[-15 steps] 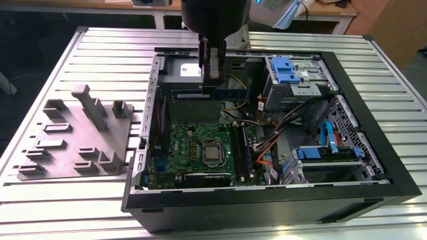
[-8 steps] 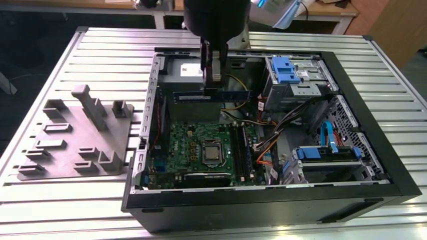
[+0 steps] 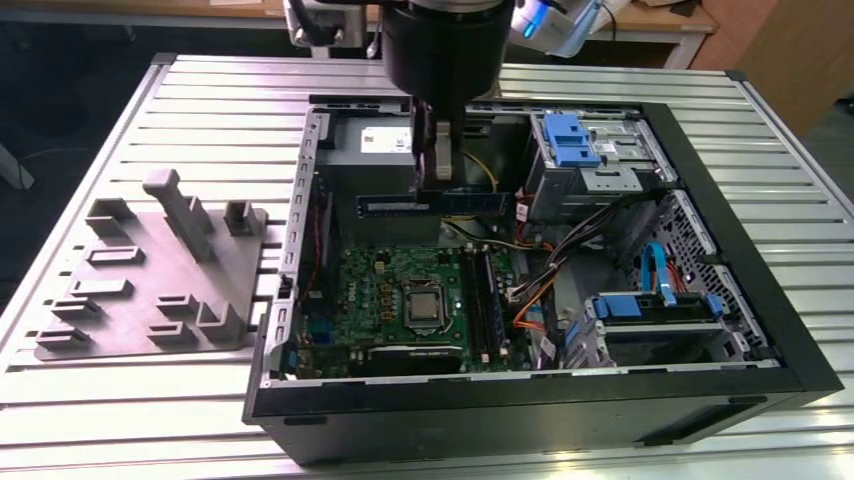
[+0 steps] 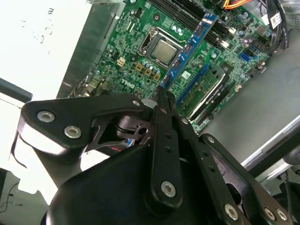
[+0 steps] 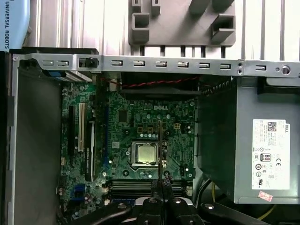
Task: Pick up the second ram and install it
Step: 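Pick up the second ram and move it above second insertion slot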
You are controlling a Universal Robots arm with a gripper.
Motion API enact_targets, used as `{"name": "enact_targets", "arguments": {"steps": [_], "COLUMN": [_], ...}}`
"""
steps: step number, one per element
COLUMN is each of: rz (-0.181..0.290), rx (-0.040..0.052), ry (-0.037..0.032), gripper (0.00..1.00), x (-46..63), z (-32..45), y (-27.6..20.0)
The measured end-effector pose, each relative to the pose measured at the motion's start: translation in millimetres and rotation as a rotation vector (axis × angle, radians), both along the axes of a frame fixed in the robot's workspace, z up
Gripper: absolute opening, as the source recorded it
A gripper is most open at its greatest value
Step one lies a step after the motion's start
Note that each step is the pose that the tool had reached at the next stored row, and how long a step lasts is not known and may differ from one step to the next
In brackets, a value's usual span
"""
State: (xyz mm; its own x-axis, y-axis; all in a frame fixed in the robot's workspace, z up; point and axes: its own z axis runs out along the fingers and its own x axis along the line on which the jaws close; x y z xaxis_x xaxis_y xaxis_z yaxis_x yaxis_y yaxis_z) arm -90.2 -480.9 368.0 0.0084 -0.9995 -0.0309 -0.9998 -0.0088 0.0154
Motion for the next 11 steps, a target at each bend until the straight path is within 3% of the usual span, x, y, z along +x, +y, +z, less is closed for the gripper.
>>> {"name": "enact_targets", "arguments": {"steps": [6,11], "rz": [0.0,0.0], "rx": [-0.0001,0.0001], "ry": [0.0004,0.0011], "gripper": [0.11,0.11], "x": [1.1,2.2], "z": [-10.8,-15.5], "y": [0.0,0.0]}}
